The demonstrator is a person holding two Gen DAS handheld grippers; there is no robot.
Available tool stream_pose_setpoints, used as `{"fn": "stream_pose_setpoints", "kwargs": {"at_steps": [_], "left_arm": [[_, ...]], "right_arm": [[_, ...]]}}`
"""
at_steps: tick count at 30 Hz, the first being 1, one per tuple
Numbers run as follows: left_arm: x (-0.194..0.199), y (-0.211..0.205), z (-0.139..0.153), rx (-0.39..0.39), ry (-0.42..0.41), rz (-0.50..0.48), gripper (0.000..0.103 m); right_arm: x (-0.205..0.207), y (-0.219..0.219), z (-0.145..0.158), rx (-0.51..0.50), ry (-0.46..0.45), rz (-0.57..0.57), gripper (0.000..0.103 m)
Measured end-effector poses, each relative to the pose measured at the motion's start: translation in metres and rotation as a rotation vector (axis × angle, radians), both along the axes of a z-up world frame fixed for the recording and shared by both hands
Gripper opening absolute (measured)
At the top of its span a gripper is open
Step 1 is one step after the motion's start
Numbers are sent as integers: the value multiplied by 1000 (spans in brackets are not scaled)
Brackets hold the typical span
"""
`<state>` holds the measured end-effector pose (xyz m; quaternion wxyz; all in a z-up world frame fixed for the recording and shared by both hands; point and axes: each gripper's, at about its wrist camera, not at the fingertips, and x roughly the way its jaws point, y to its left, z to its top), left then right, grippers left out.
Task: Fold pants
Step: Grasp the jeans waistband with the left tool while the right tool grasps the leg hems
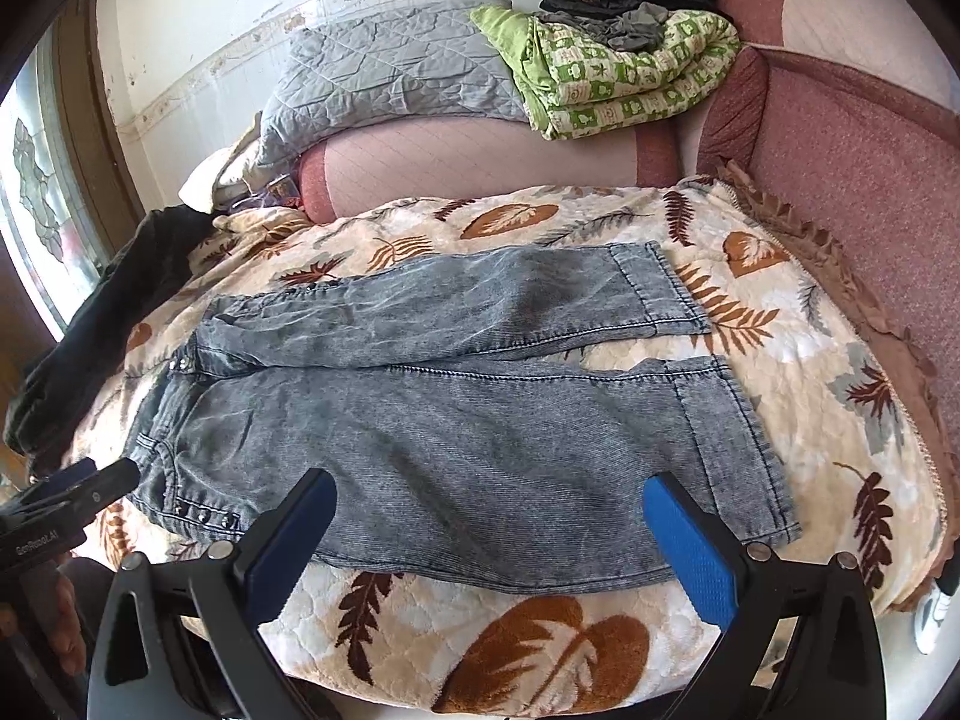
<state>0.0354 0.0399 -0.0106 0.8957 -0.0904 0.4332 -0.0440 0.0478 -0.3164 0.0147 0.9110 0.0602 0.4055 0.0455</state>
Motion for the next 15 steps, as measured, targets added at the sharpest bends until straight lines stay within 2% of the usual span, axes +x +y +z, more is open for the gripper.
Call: {"fn": "stream_pose_setpoints", "kwargs": {"at_steps": [1,3,5,7,8,12,13,15], "left_arm": [[10,9,-2,-19,3,-2,103],[31,24,0,-8,-14,-1,103],[58,41,2,47,13,15,103],[90,58,1,52,59,27,103],[107,69,-4,49,115,30,103],[170,96,-15,47,168,66,103],[184,100,-17,43,165,70,102],[211,110,-23,28,179,86,92]], "right_arm": [[10,-9,-2,16,20,3,103],[36,-31,-5,49,80,15,103],[68,-57,-6,54,103,-8,103],[110,-82,-9,60,134,-31,103],[133,-95,-12,74,157,-42,103],[221,-141,-34,145,275,-109,102],[240,-149,-39,159,293,-130,101],[271,-161,-50,188,327,-151,87]]}}
